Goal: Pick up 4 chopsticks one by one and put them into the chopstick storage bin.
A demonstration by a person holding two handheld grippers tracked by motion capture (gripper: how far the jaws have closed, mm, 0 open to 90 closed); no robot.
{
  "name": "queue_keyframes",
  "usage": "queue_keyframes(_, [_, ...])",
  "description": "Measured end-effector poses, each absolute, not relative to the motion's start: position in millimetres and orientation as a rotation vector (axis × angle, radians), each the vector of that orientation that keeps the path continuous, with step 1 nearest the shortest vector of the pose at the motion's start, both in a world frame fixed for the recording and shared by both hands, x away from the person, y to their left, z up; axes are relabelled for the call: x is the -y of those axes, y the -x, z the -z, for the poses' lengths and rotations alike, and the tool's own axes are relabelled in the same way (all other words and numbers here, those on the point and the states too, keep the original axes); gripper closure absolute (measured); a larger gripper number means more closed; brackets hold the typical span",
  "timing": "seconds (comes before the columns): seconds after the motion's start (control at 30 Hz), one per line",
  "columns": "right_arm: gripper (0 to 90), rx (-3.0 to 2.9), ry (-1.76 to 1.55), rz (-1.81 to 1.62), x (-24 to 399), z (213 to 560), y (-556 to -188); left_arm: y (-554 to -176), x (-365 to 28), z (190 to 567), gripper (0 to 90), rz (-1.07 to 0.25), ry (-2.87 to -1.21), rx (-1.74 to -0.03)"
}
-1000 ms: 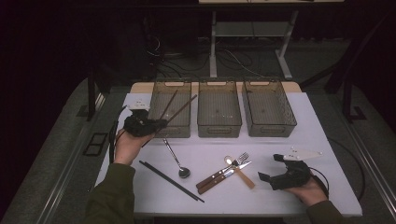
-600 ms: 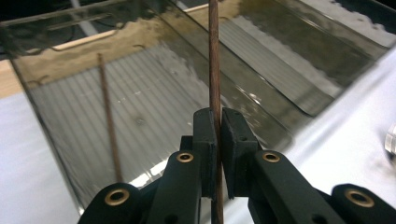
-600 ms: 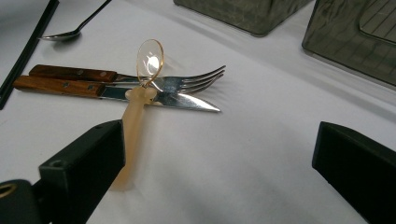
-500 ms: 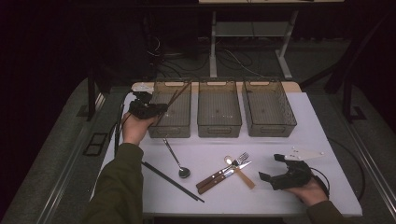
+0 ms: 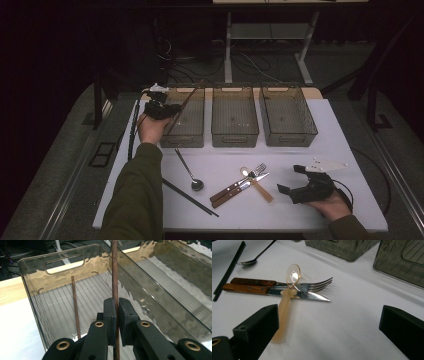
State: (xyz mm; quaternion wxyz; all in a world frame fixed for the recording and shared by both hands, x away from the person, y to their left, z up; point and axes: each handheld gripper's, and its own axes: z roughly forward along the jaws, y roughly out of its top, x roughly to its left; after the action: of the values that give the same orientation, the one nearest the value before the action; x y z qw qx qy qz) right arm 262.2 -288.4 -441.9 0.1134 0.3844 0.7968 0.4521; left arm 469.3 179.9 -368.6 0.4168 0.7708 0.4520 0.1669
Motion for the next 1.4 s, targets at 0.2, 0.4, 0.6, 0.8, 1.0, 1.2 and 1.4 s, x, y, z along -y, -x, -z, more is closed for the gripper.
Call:
queue_keyframes(0.2, [2.3,-2.335,-1.126,-1.331,289,442,-262,-472,-177,377,84.5,-0.417,-1.954,-1.154])
queue_keyframes(0.4, [2.3,-2.333,-1.119,-1.335,289,441,-261,-474,-176,386,84.5,-0.426,-1.977,-1.196])
queue_keyframes(0.6, [2.3,-2.335,-1.118,-1.334,288,441,-261,-475,-178,392,84.1,-0.419,-1.995,-1.253])
queue_keyframes(0.8, [2.3,-2.334,-1.119,-1.337,288,441,-260,-474,-176,395,70.3,-0.449,-2.020,-1.278])
queue_keyframes(1.0, [2.3,-2.335,-1.120,-1.337,288,441,-260,-471,-180,391,59.9,-0.446,-2.001,-1.263])
queue_keyframes(1.2, [2.3,-2.337,-1.118,-1.332,288,441,-261,-458,-183,383,50.2,-0.415,-1.994,-1.188])
queue_keyframes(1.4, [2.3,-2.336,-1.122,-1.325,287,442,-261,-438,-184,376,44.1,-0.373,-2.017,-1.116])
